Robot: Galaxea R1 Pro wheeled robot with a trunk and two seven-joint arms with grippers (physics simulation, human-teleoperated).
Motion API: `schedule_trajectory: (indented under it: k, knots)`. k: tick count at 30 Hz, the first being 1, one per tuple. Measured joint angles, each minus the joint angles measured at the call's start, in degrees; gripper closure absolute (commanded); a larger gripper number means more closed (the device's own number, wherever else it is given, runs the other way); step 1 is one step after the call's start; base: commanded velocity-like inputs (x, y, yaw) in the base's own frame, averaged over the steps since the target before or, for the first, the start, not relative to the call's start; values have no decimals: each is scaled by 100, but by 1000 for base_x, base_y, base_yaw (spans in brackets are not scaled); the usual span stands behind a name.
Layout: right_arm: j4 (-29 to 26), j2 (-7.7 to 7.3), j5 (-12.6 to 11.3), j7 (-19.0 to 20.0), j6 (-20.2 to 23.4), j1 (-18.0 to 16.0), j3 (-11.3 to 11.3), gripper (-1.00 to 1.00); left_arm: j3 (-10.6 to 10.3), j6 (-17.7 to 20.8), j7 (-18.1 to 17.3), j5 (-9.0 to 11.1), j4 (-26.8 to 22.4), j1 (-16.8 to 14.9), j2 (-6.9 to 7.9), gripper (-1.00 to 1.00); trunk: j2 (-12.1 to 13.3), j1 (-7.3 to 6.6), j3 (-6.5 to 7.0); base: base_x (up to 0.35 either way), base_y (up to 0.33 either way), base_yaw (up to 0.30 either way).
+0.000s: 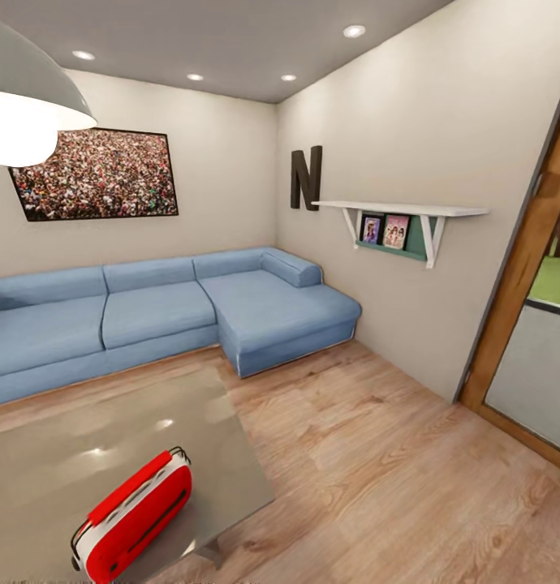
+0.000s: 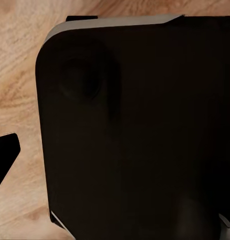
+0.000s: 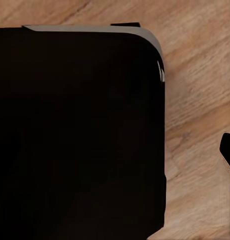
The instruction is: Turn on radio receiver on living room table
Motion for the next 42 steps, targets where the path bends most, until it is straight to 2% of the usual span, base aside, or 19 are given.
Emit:
schedule_trajectory:
  k: [42]
  knots:
    - [-2,-5,16,0,-3,0,7,-100,3,0,0,1,0,0,-2,-100,0,0,-182,0,0,218]
